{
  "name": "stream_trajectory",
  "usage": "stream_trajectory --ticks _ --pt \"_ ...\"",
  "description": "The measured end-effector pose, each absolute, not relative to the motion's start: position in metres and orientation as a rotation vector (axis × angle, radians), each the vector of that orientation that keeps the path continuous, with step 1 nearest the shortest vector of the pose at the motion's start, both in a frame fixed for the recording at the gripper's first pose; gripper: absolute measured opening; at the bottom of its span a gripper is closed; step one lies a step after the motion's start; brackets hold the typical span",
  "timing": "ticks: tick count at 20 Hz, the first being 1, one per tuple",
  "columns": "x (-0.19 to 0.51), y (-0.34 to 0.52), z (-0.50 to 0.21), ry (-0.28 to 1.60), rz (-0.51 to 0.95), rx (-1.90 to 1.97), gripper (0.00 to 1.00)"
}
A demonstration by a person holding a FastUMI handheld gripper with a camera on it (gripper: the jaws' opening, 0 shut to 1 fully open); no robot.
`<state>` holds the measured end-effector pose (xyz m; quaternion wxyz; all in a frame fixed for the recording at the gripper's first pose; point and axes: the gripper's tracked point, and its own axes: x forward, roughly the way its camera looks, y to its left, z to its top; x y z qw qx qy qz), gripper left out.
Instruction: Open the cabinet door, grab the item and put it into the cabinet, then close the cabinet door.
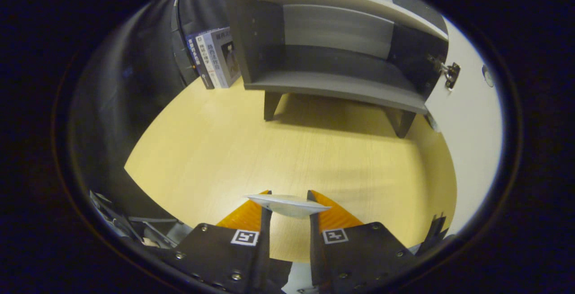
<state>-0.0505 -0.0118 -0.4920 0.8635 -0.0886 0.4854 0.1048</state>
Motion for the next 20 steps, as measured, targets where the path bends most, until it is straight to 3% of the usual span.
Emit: stream_trajectory --ticks 12,20 --pt "0.067 -0.021 -0.254 0.664 0.135 -0.058 0.37" --pt "0.135 -0.039 -0.174 0.528 0.099 0.021 0.37"
